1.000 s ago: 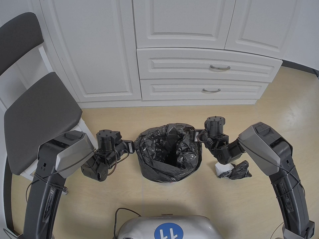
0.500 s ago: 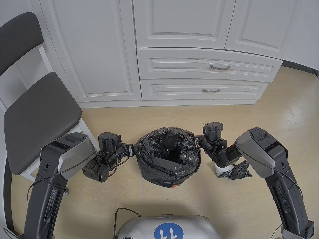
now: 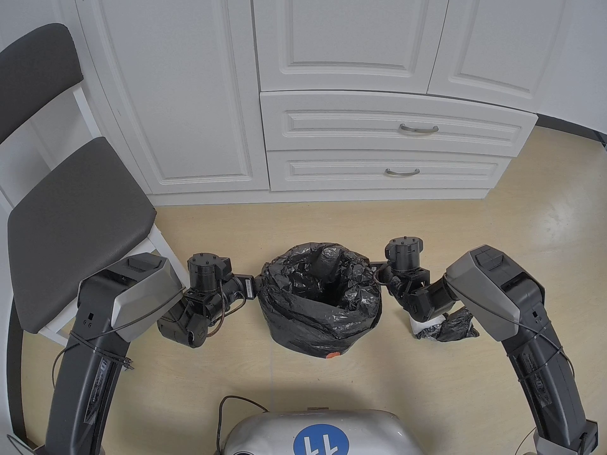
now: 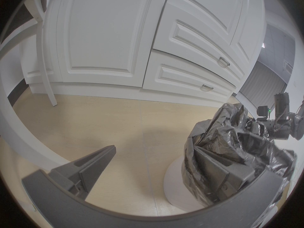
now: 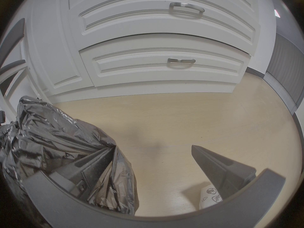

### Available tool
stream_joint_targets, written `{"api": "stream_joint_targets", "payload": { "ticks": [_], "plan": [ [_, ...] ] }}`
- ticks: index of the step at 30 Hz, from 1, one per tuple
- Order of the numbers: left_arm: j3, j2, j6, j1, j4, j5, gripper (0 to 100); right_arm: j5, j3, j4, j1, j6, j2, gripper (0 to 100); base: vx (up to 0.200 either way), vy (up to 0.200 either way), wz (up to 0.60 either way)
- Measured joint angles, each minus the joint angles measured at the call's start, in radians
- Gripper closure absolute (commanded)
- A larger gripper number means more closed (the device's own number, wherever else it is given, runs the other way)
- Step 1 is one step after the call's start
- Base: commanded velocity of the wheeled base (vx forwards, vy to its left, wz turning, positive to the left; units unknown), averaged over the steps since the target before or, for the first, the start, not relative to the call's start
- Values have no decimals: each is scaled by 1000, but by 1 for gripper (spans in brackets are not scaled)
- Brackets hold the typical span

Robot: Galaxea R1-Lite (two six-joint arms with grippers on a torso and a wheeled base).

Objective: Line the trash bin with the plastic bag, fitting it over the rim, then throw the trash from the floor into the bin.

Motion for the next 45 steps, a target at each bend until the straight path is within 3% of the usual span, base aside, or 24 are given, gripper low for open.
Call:
{"api": "stream_joint_targets", "payload": {
  "ticks": [16,23,33,45],
  "plan": [
    [239,-262,96,12,68,-28,0,0,318,-13,20,-40,-301,0,0,0,0],
    [321,-361,111,-6,80,-54,0,-1,406,-111,120,-44,-370,0,0,0,0],
    [361,-398,132,-28,75,-57,0,-63,423,-146,243,-50,-278,0,0,0,0],
    [399,-418,151,-36,44,-60,0,-64,620,-249,409,-51,-300,0,0,0,0]
  ]
}}
